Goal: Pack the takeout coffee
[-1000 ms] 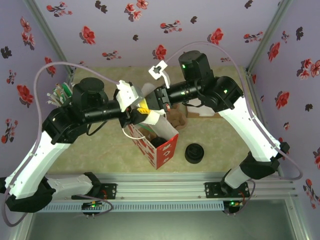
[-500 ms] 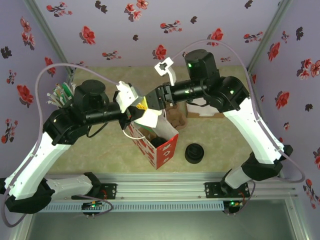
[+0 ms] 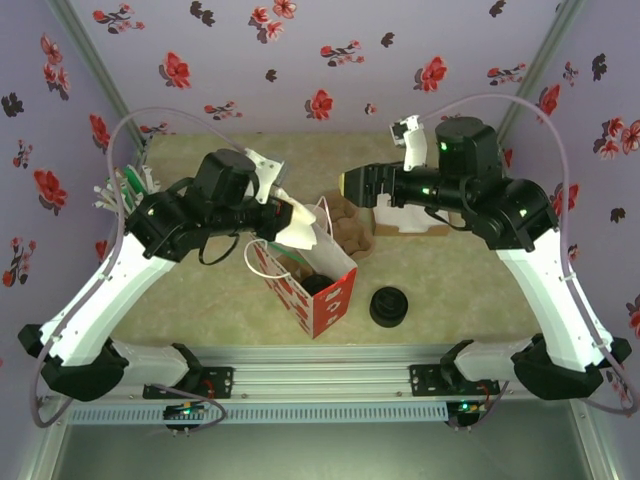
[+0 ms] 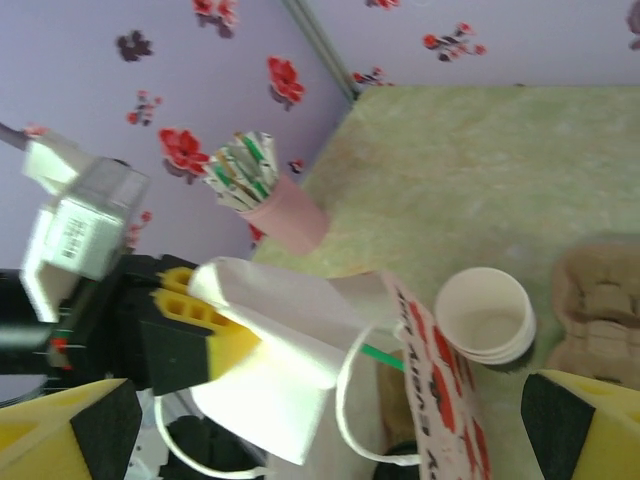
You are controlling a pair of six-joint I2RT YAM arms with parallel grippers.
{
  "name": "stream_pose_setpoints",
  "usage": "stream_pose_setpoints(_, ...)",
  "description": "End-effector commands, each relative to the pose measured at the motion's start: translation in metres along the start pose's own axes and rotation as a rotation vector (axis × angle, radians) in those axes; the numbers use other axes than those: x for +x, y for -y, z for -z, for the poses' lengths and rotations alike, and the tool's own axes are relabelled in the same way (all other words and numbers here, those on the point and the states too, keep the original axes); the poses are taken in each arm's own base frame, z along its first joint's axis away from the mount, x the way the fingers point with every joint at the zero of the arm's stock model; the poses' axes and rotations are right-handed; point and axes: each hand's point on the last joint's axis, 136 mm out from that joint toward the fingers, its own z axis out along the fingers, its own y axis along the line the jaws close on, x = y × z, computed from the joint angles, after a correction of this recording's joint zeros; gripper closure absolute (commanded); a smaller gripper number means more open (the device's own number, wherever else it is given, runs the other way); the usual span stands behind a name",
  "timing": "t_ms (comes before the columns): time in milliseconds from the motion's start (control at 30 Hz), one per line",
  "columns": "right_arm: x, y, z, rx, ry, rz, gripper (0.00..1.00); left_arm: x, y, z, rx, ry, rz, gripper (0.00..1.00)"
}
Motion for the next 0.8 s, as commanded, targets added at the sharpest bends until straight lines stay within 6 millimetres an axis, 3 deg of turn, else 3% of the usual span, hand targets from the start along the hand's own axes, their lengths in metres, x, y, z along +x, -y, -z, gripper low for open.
stream_pose_setpoints(0, 0.006, 0.022, -0.004, 0.094, -0.005, -0.014, 0.01, -0.002, -0.009, 0.014, -0.082, 0.017, 0.187, 1.00)
stream_pose_setpoints(233, 0.013, 0.031, 0.002, 0.123, -0.002, -0.016, 0.01, 0.010, -0.025, -0.002, -0.260, -0.076, 0.229, 1.00)
stream_pose_setpoints(767, 0.033, 0.048, 0.012, 0.168, -0.006, -0.025, 0.01, 0.045, -0.026, -0.058, -0.421, -0.265, 0.174, 1.00)
